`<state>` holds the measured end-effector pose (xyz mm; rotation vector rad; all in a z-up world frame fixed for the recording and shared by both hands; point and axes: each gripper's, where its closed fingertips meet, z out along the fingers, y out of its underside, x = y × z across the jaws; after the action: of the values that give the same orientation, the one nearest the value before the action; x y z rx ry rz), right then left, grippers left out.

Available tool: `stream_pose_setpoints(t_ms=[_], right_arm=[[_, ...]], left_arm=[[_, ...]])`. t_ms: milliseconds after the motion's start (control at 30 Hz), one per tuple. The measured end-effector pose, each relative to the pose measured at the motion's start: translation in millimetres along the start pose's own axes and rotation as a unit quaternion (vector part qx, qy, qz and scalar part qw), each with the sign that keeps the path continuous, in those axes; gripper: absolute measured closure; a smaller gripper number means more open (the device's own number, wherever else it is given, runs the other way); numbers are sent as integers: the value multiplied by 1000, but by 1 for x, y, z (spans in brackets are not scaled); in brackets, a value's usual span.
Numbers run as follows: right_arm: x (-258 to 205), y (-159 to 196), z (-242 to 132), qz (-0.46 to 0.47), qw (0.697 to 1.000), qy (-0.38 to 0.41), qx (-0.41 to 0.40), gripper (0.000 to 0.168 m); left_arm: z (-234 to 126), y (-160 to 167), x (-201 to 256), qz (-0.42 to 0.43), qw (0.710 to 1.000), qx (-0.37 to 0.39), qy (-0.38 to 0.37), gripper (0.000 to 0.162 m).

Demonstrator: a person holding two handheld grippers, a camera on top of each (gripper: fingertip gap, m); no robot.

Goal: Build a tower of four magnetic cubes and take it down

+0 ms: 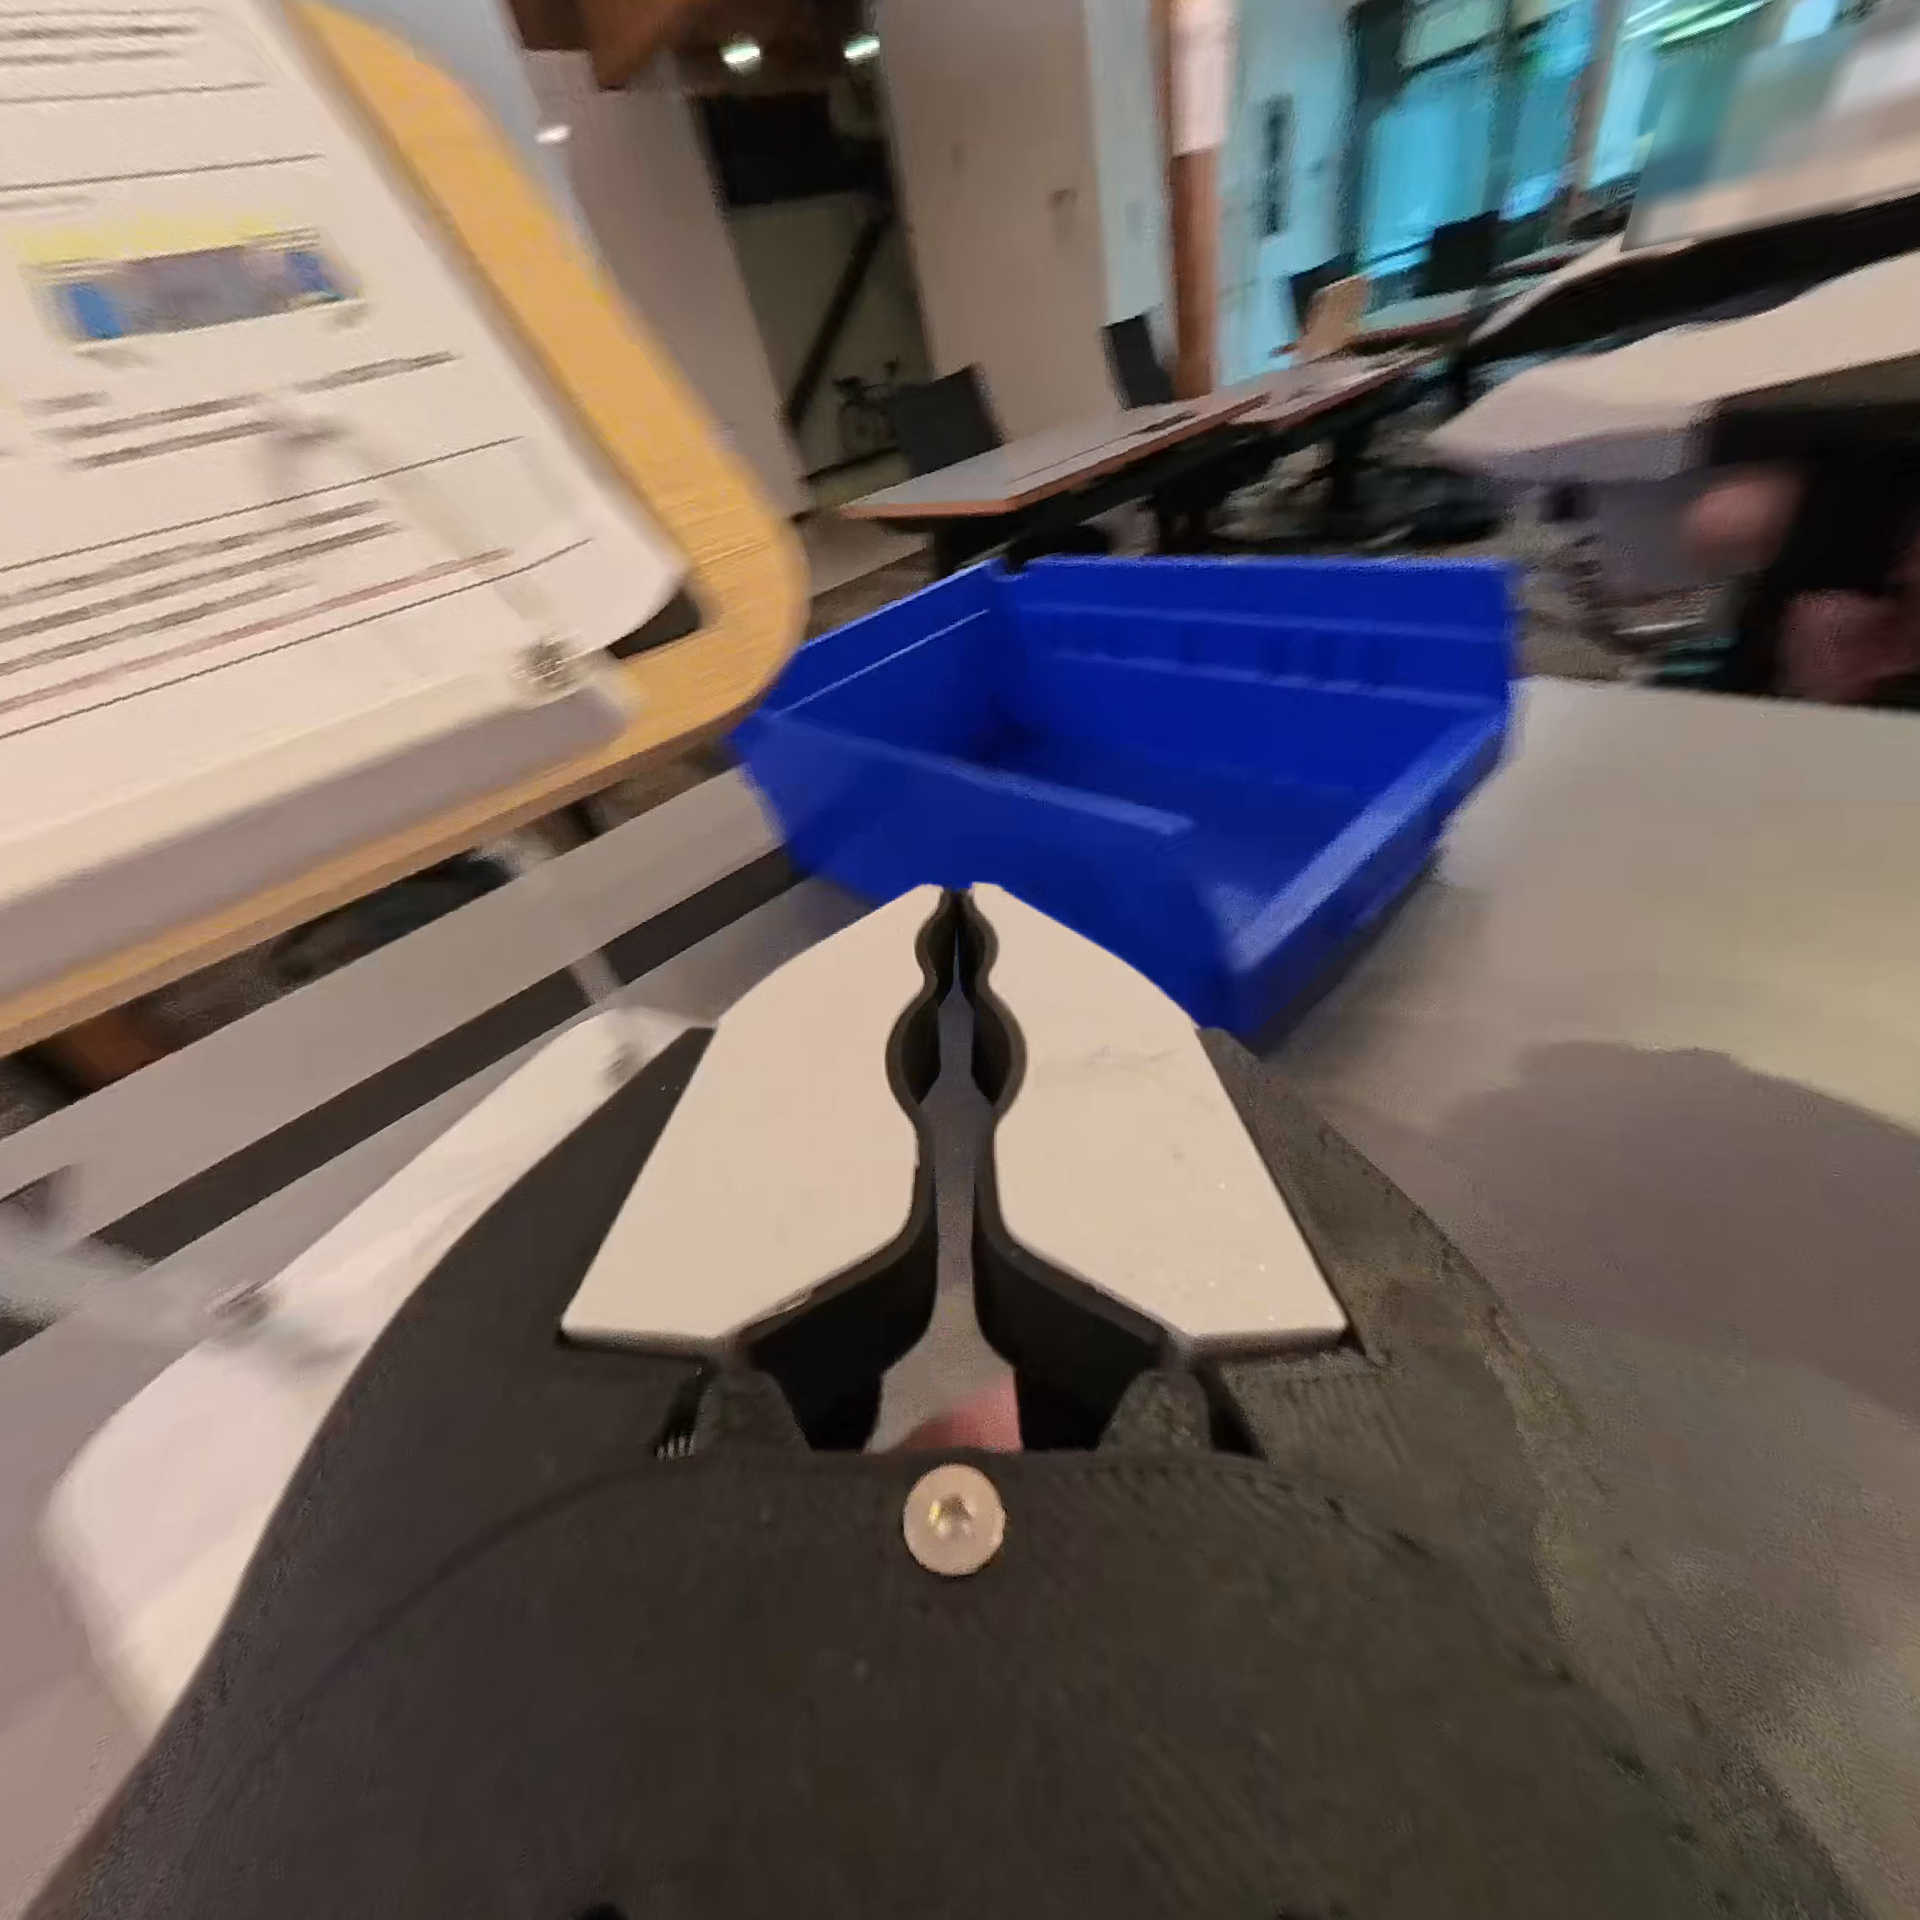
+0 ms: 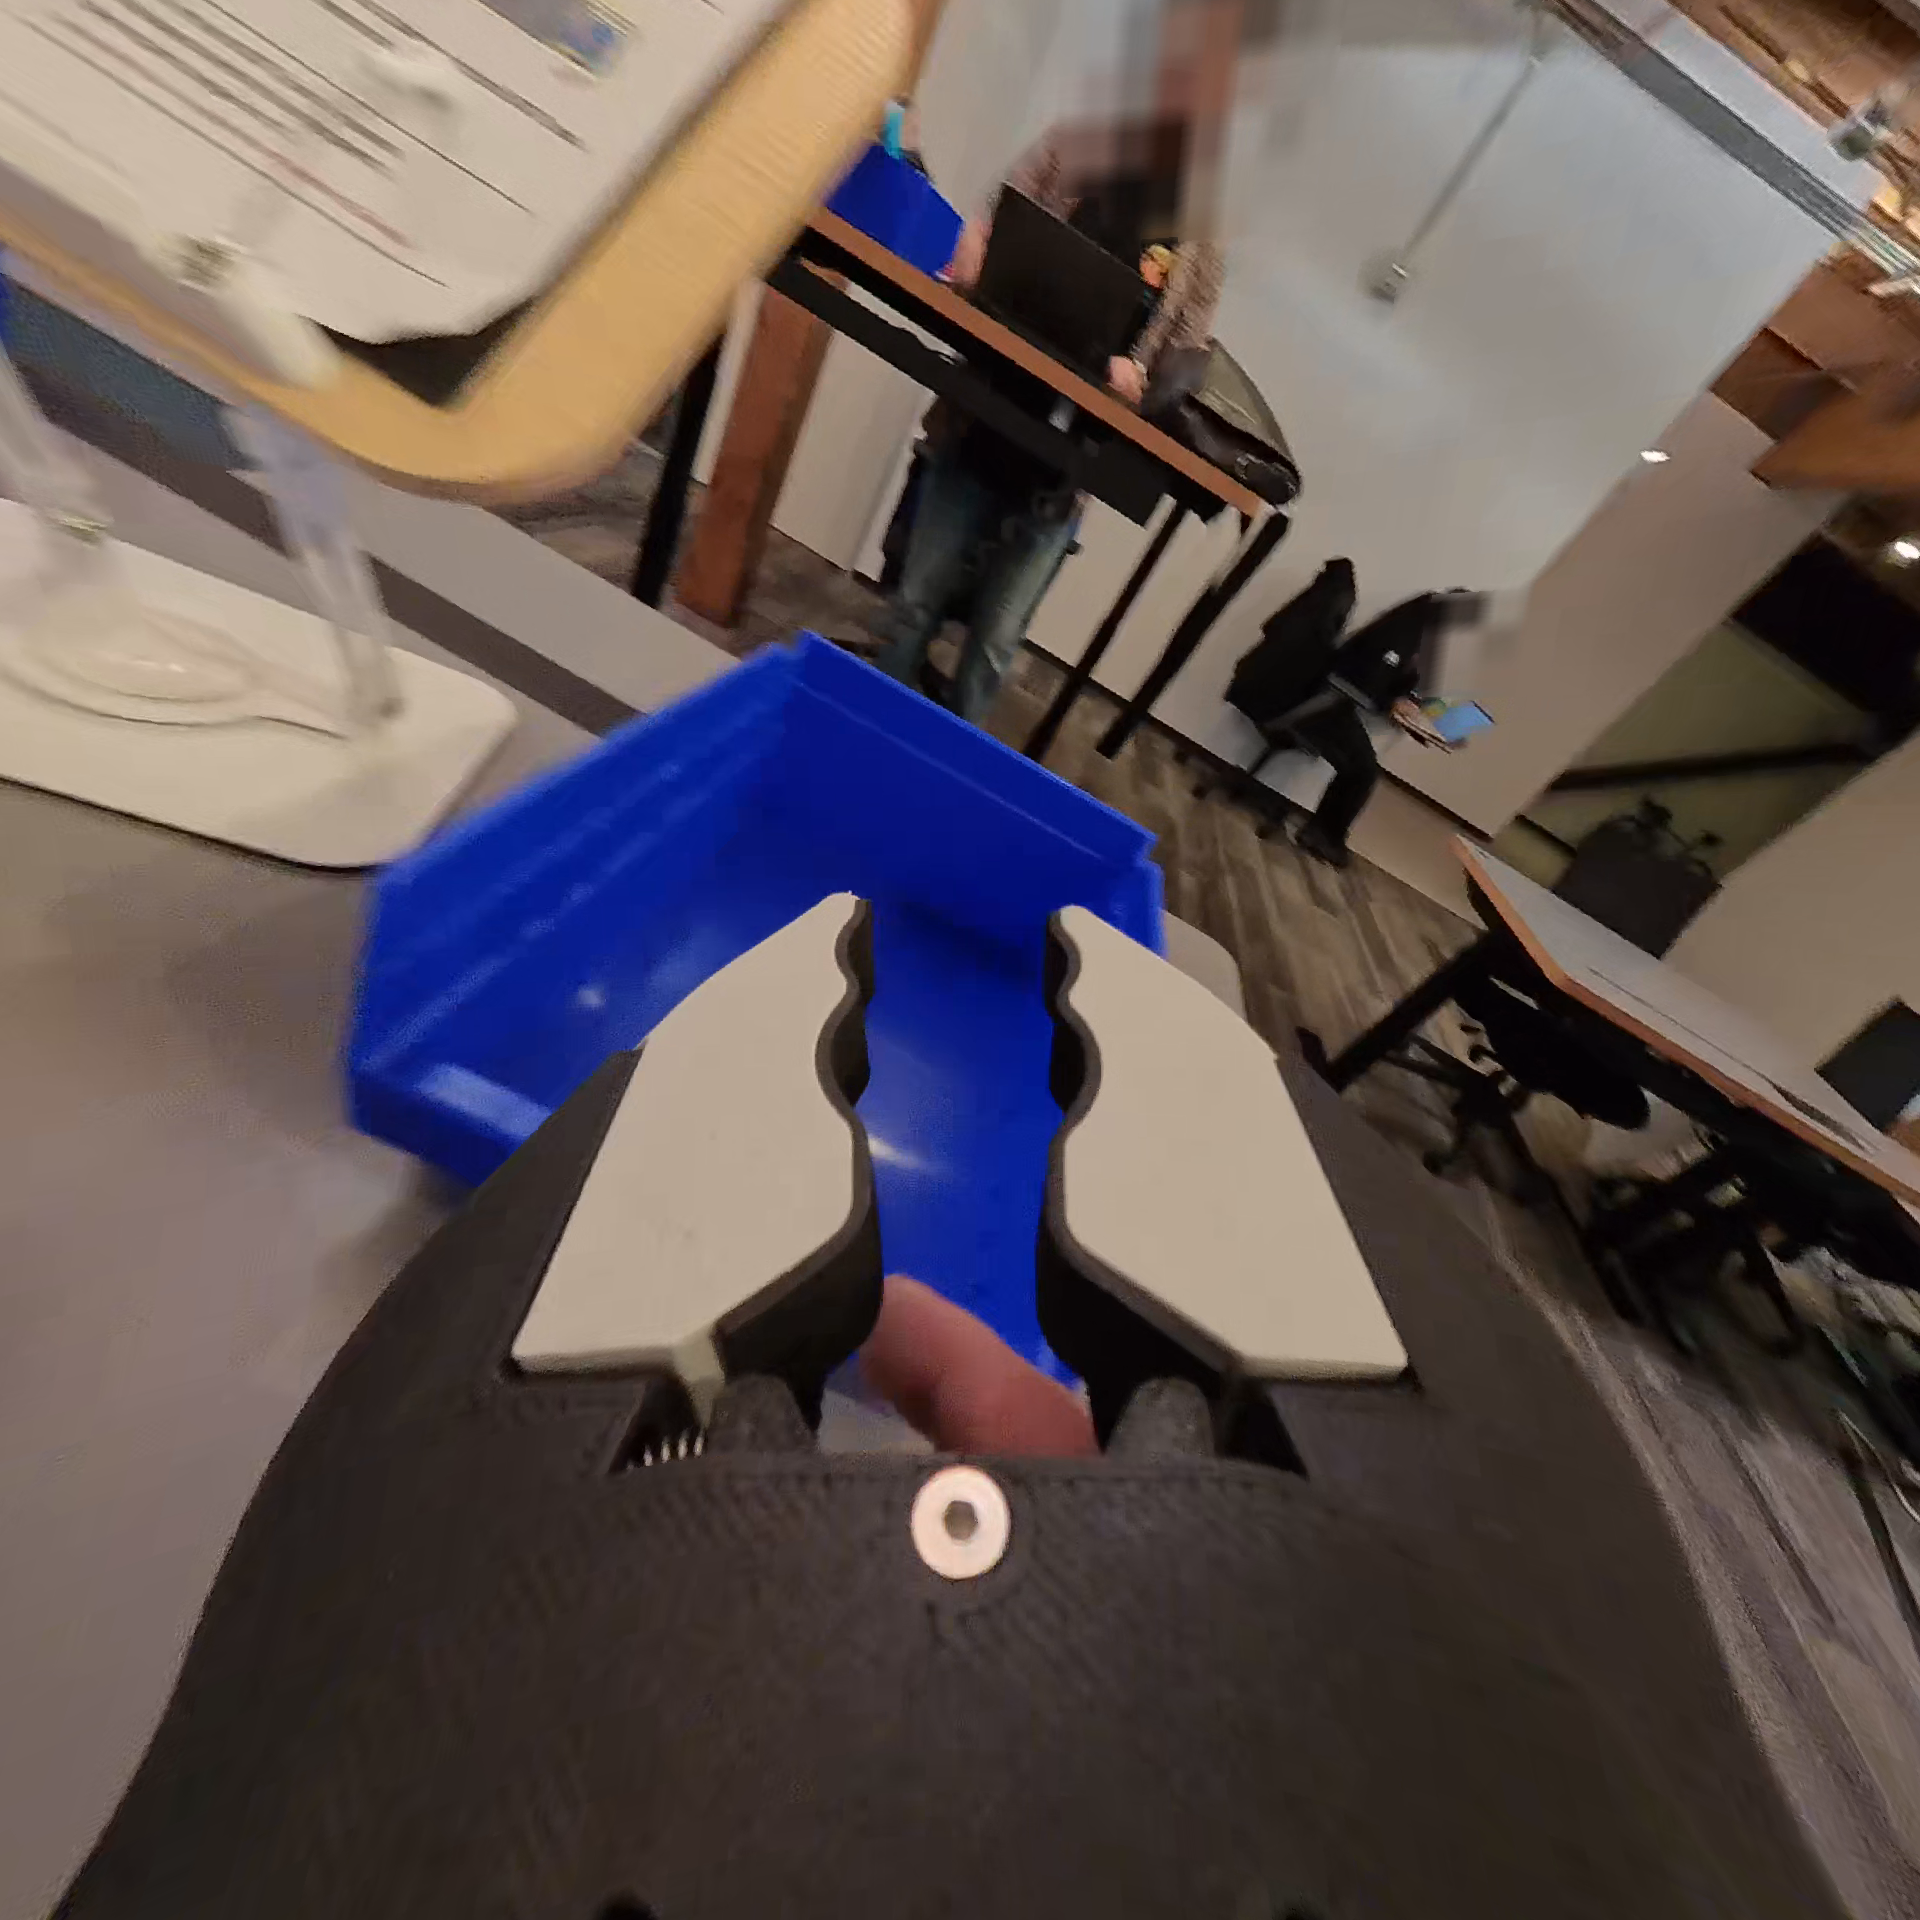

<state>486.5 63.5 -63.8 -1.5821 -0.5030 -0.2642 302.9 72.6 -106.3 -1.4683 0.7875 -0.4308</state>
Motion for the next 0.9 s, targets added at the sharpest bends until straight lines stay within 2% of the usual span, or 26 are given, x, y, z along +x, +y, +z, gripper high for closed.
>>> stream_pose_setpoints(t_ms=[100, 167, 367, 533, 667, 700, 900], right_arm=[[-53, -23, 0, -5, 999, -46, 14, 149], [-91, -35, 5, -18, 997, -78, 20, 168], [-183, -65, 22, -24, 988, -148, 33, 168], [-222, -71, 50, 0, 989, -147, 34, 168], [-237, -59, 74, -13, 991, -132, 12, 164], [-239, -56, 79, -22, 992, -125, 7, 156], [-250, -39, 98, -63, 991, -118, -5, 125]], left_arm=[[-26, 21, -43, 22, 997, -32, -62, 162], [-43, 27, -67, 37, 994, -39, -90, 162], [-74, 58, -113, 41, 988, -96, -111, 162], [-87, 68, -130, 53, 986, -101, -119, 162], [-87, 74, -125, 21, 992, -97, -75, 162], [-85, 75, -125, 21, 992, -99, -73, 161], [-68, 78, -128, 54, 989, -110, -79, 134]])
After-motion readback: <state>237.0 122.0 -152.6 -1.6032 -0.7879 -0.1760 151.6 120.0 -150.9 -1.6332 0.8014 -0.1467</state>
